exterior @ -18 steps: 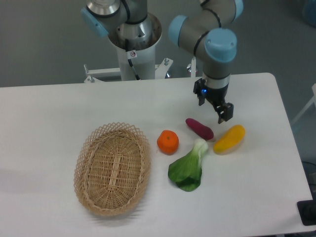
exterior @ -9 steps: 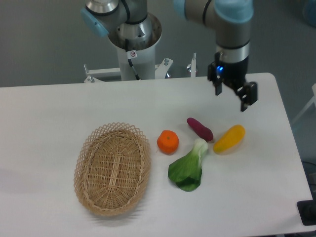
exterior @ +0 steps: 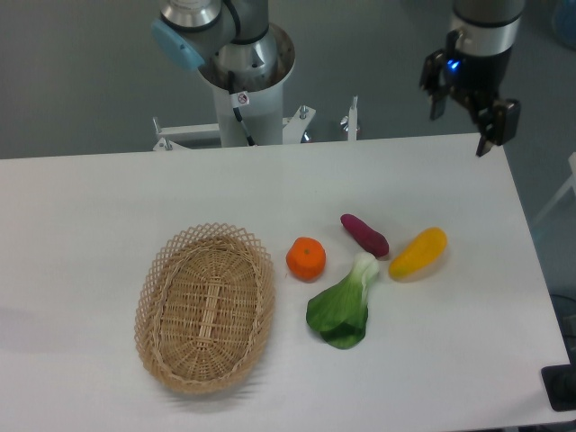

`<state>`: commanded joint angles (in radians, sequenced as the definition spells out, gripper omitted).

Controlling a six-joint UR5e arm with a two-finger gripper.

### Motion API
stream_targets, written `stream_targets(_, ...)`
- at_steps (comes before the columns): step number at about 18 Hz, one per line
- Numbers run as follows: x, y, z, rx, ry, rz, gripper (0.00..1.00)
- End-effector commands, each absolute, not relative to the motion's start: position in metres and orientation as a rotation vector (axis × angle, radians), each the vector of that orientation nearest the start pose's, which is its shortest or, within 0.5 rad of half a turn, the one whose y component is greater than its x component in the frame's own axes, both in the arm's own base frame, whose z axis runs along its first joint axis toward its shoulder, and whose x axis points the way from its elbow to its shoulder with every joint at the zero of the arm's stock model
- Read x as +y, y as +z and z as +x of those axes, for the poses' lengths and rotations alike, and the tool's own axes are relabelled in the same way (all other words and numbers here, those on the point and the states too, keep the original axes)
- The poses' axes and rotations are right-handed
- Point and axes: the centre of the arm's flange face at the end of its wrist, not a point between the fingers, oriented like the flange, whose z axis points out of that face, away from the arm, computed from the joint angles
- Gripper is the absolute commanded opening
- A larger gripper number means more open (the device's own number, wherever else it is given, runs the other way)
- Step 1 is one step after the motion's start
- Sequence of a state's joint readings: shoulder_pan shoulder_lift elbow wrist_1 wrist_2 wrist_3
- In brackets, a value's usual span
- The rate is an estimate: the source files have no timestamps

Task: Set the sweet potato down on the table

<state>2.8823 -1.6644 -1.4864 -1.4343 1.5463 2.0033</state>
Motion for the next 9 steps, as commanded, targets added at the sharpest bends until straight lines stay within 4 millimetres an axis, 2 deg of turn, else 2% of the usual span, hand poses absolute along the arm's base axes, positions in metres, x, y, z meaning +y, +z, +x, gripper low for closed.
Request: stream_targets(9, 0.2743, 0.4946, -0.4875, 1.049, 0.207, -2.928, 1.0)
